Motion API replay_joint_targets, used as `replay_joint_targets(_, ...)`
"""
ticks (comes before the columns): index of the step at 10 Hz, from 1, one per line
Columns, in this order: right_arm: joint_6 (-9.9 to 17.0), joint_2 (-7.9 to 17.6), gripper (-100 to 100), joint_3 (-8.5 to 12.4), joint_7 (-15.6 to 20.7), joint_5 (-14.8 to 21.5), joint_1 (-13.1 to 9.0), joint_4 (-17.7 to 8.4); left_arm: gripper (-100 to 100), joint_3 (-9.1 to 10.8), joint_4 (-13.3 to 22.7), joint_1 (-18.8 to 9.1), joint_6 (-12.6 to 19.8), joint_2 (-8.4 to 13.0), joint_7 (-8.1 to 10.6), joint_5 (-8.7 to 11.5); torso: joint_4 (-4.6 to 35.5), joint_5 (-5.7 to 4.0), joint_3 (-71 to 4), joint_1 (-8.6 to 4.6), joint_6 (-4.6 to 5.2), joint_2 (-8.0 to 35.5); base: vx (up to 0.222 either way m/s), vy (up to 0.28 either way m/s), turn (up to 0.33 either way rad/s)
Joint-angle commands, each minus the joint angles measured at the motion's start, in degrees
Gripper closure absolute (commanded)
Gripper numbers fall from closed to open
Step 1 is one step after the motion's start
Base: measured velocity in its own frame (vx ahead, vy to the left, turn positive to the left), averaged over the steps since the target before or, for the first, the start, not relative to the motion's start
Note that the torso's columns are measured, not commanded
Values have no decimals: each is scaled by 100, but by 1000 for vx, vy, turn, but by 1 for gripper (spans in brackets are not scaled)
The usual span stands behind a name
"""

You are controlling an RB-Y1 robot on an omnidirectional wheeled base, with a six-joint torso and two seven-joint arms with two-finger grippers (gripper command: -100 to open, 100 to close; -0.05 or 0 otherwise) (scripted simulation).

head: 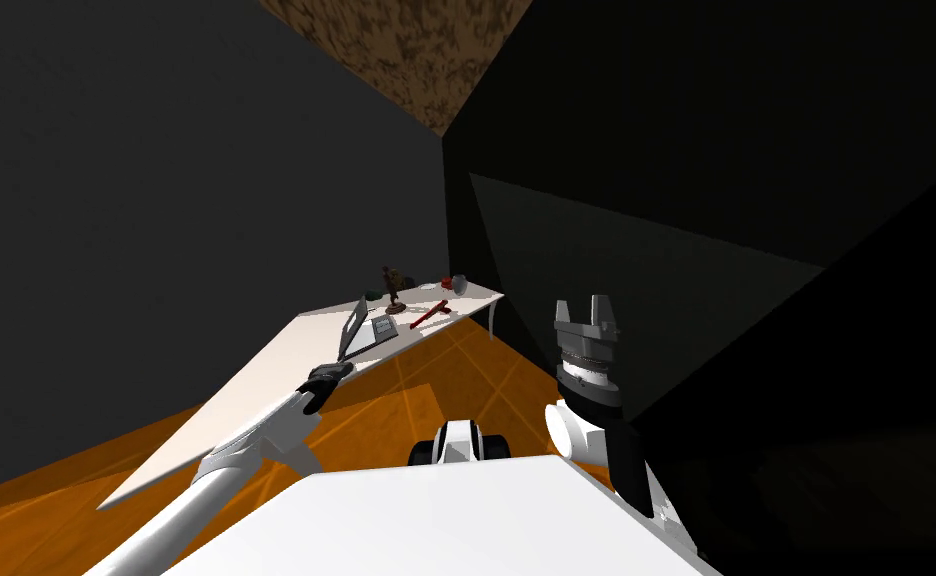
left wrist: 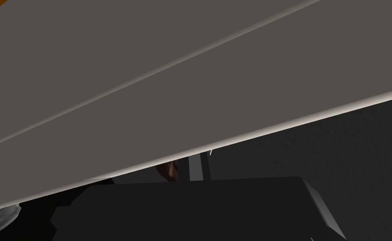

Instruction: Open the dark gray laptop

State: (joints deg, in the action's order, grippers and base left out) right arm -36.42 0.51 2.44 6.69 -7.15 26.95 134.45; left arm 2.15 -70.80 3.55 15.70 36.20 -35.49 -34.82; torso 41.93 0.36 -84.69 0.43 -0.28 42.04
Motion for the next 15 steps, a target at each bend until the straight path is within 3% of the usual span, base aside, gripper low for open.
replay_joint_targets(1, 0, 0, 0, -1, 0, 0, -2, -1, 100, -100, 468, -282, 107, 250, 435, -462, 22, -12, 13, -12, 33, 23, -119, -45, -219)
replay_joint_targets(2, 1, 0, 0, -1, 0, 0, -2, -1, 100, -100, 623, -282, 107, 250, 603, -612, 28, -16, 19, -24, 36, 27, -55, -27, -41)
replay_joint_targets(3, 0, 0, 0, 0, 0, 0, -1, 0, 100, -100, 623, -282, 107, 250, 737, -612, 20, -19, 8, -22, 15, 12, -11, -13, 36)
replay_joint_targets(4, 0, 0, 0, 0, 0, 0, 0, 0, 100, -176, 879, -578, 219, 490, 922, -890, 15, -17, 0, -17, 8, 2, -103, -50, -347)
replay_joint_targets(5, 1, 0, 0, -1, 0, 0, -3, -1, 100, -176, 1082, -578, 219, 490, 1098, -1110, 30, -26, 14, -36, 35, 29, -113, -59, -158)
replay_joint_targets(7, 0, 0, 0, 0, 0, 0, 0, 0, 100, -176, 1137, -578, 219, 490, 1398, -1227, 33, -34, 8, -37, 25, 14, -24, -20, 46)
replay_joint_targets(8, 0, 0, 0, 0, 0, 0, 0, 0, 100, -252, 1371, -837, 330, 730, 1558, -1439, 29, -32, 0, -32, 28, 3, -77, -59, -296)
replay_joint_targets(9, 1, 0, 0, -1, 0, 0, -2, -1, 100, -252, 1507, -874, 330, 730, 1684, -1467, 36, -39, 11, -55, 39, 26, -95, -47, -170)
replay_joint_targets(11, 0, 0, 0, 0, 0, 0, 0, 0, 100, -252, 1651, -874, 330, 730, 1982, -1749, 36, -34, 13, -36, 25, 22, -30, -12, 6)
replay_joint_targets(12, 0, 0, 0, 0, 0, 0, 0, 0, 100, -252, 1651, -874, 330, 730, 2109, -1841, 31, -32, 4, -31, 27, 10, 5, 4, 6)
replay_joint_targets(13, 0, 1, 0, 1, 0, 0, 0, 0, 100, -256, 1633, -867, 342, 732, 2001, -1762, 30, -32, 2, -33, 29, 7, 0, 0, 0)
replay_joint_targets(14, 0, 1, 0, 1, 0, 0, 0, 0, -100, -134, 1581, -1007, 306, 897, 2024, -1918, 32, -34, 6, -40, 28, 15, 2, -13, 109)
replay_joint_targets(15, 0, 0, 0, 1, 0, 0, 1, 0, -100, -134, 1581, -1007, 306, 897, 2024, -1918, 35, -39, 11, -48, 26, 22, 7, -15, 78)
